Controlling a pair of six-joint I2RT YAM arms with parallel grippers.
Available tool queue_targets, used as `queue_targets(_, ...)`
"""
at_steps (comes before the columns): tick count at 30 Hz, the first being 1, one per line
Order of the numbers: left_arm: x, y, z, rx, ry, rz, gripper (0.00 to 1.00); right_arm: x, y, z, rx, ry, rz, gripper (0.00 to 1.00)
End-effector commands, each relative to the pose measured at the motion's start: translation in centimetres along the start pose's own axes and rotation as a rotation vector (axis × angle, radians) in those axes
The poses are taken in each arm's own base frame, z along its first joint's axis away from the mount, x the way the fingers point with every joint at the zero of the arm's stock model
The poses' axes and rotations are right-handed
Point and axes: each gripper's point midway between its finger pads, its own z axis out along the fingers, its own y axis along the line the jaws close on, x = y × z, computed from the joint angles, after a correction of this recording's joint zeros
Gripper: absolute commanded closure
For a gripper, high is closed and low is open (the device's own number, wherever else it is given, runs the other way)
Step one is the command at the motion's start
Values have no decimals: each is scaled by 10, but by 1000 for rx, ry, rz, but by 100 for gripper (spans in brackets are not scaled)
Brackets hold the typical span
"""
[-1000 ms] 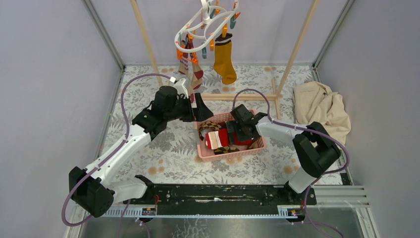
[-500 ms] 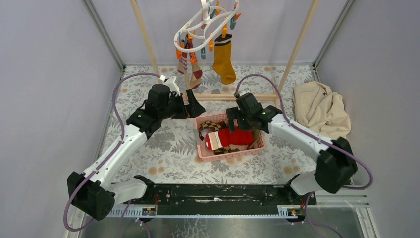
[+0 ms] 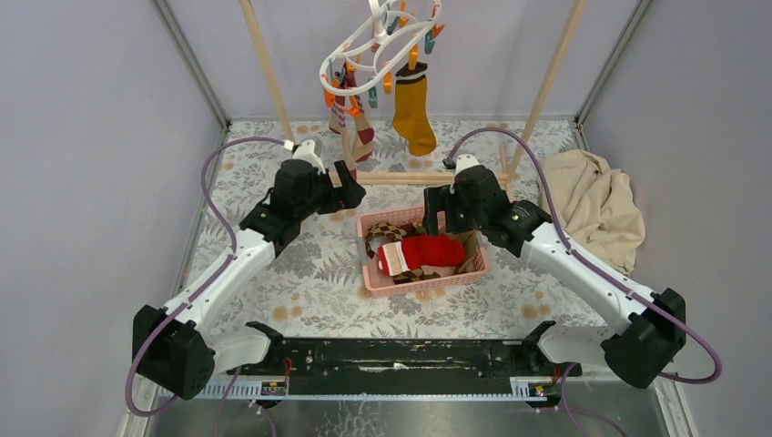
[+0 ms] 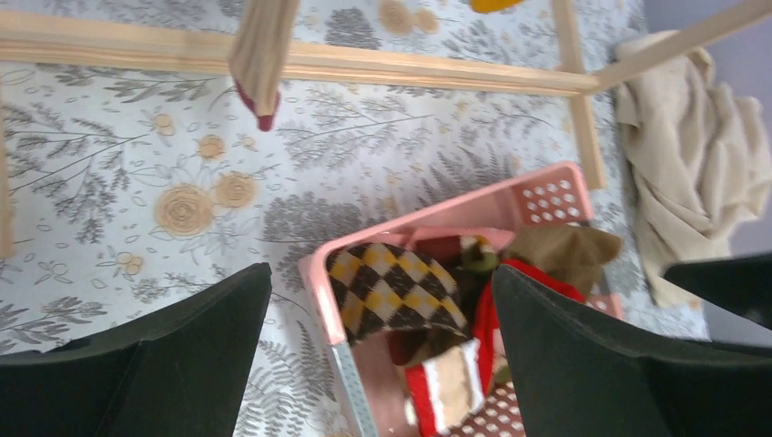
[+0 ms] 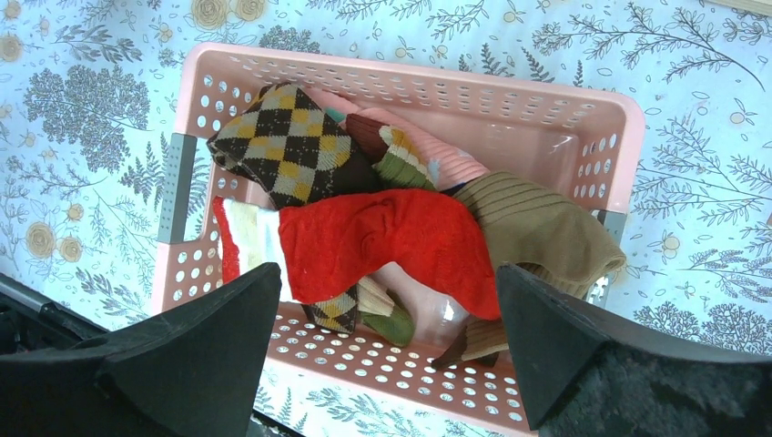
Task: Remove the socks clipped to the hanger
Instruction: Remove the sock from the hanger.
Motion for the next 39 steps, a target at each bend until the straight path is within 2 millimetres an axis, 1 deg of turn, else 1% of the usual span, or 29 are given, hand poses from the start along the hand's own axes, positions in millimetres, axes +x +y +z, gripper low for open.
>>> queue_targets(1, -22, 26, 23, -84, -194, 9, 1, -9, 9, -11, -50, -52, -16, 5)
queue_targets(6, -23, 51, 44, -175, -277, 30, 1, -9, 9, -16, -62, -73, -17, 5)
queue_targets(9, -26, 58, 57, -212, -297, 29, 1, -7, 9, -18, -68, -74, -17, 6)
queue_targets(17, -41, 57, 84, -250, -358, 79, 1, -1, 8, -20, -76, -75, -21, 6)
queue_targets(22, -42, 56, 102, -251, -347, 87, 3, -1, 3, -21, -56, -86, -25, 6)
queue_targets(24, -43, 56, 104, -265, -338, 78, 3, -5, 1, -21, -40, -101, -21, 6)
queue_targets(26, -43, 55, 101, -268, -335, 67, 3, -14, 1, -19, -41, -112, -14, 6)
queue_targets(30, -38, 52, 86, -272, -300, 44, 2, -42, 4, -8, -122, -132, 51, 8)
queue_targets(31, -35, 50, 80, -267, -289, 37, 2, -52, -3, -5, -134, -145, 81, 9)
queue_targets(34, -31, 44, 59, -244, -267, 13, 1, -79, -13, 3, -200, -189, 164, 9)
queue_targets(39, -15, 34, 32, -188, -195, -2, 1, -129, -17, 13, -299, -335, 183, 9)
